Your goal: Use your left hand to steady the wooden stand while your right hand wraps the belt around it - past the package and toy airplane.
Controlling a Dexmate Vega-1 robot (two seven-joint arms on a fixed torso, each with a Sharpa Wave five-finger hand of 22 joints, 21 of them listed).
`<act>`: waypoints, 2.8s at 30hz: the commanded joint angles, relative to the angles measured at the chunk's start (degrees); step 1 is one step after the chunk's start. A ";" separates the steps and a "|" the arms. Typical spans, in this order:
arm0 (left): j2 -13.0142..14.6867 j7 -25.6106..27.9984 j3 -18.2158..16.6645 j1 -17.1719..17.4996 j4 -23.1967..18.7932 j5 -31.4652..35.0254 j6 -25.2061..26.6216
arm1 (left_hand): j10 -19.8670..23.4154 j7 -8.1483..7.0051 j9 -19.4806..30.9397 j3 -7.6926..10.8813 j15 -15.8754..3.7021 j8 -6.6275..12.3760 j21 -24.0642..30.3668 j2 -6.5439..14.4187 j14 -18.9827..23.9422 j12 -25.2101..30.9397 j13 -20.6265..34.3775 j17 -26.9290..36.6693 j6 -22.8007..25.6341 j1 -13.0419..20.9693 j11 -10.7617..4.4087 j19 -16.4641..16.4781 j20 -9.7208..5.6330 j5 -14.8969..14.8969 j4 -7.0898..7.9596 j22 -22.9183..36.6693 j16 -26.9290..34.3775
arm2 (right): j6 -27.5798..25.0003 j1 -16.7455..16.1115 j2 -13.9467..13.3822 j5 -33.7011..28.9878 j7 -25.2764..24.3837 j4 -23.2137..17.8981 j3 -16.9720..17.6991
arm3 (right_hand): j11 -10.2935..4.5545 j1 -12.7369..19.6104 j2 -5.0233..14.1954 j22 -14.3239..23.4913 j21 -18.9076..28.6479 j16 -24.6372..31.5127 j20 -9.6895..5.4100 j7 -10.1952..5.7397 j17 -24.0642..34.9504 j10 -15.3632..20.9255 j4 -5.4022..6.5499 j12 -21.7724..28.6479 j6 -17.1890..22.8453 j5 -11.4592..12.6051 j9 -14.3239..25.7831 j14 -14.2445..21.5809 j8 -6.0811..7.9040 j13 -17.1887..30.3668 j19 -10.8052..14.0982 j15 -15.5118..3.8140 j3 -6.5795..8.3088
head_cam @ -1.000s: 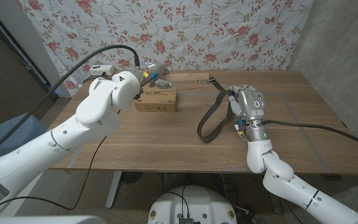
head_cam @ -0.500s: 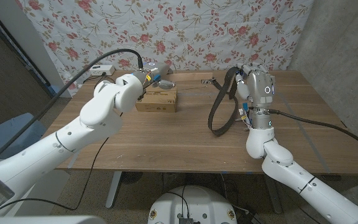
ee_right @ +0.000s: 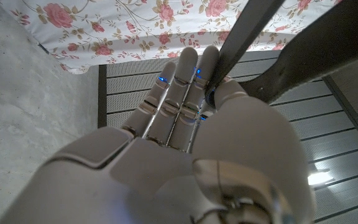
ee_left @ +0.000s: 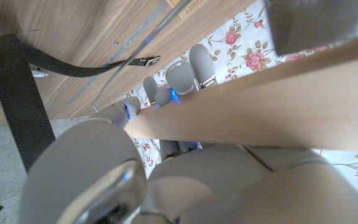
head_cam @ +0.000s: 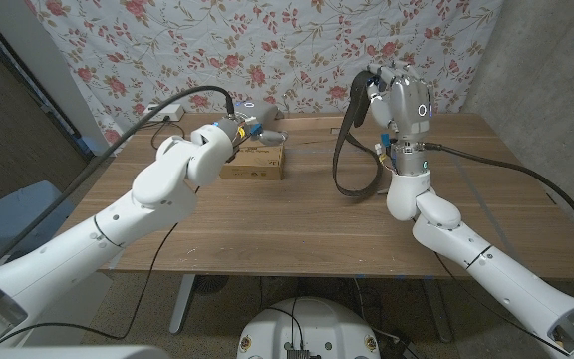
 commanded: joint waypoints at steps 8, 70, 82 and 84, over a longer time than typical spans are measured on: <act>-1.55 2.21 0.06 0.23 3.81 -1.40 -4.77 | -0.37 -0.94 0.46 2.74 -0.25 0.82 -0.37 -0.64 -0.20 11.86 3.80 -0.22 0.03 -1.01 -0.02 -0.68 -2.35 1.24 1.99 0.23 -0.35 | 12.23 13.90 4.71 5.38 2.44 7.73 -3.07 | -0.64 0.36 0.01 0.22 0.84 -0.59 -4.70 -3.49 0.99 0.10 0.00 0.73 7.79 0.78 0.67 0.50 0.25 0.28 -0.21 -5.64 -0.50; -1.34 14.77 -4.53 3.92 5.67 -14.50 -11.12 | -0.73 -1.19 -0.36 4.97 -0.33 2.29 0.15 -2.33 -0.38 11.88 3.78 -0.50 -0.54 -2.59 0.16 -1.75 -1.95 4.39 1.64 -1.05 -1.95 | 12.09 58.42 23.17 19.52 26.99 74.59 -26.43 | -0.34 1.12 0.01 -0.15 3.23 -4.72 -5.55 -4.30 4.54 -1.72 0.77 0.38 8.65 3.09 1.33 -0.34 -1.48 0.49 -1.79 -5.54 -3.21; -0.70 19.06 -8.40 8.70 1.59 -17.94 -9.97 | -0.62 -1.08 -0.55 5.16 -0.20 2.42 0.37 -2.41 -0.23 11.92 3.78 -0.56 -0.69 -2.70 0.25 -1.88 -1.90 4.54 1.61 -1.26 -2.11 | 8.77 61.01 21.74 25.63 32.98 81.12 -36.62 | -0.31 1.14 -0.08 -0.41 3.64 -6.08 -5.89 -4.65 4.76 -2.04 0.97 -0.16 8.76 3.60 1.21 -0.71 -1.97 -0.18 -2.19 -5.57 -3.91; -0.42 19.29 -8.99 9.54 0.67 -18.23 -9.21 | -0.62 -1.10 -0.63 5.18 -0.28 2.42 0.41 -2.45 -0.23 11.91 3.78 -0.45 -0.72 -2.71 0.24 -1.89 -1.84 4.56 1.58 -1.38 -2.08 | 8.01 61.01 21.07 26.63 33.59 81.14 -37.42 | -0.23 1.15 -0.09 -0.44 3.69 -6.26 -5.89 -4.67 4.77 -2.15 0.99 -0.23 8.78 3.67 1.22 -0.76 -2.01 -0.22 -2.24 -5.57 -4.00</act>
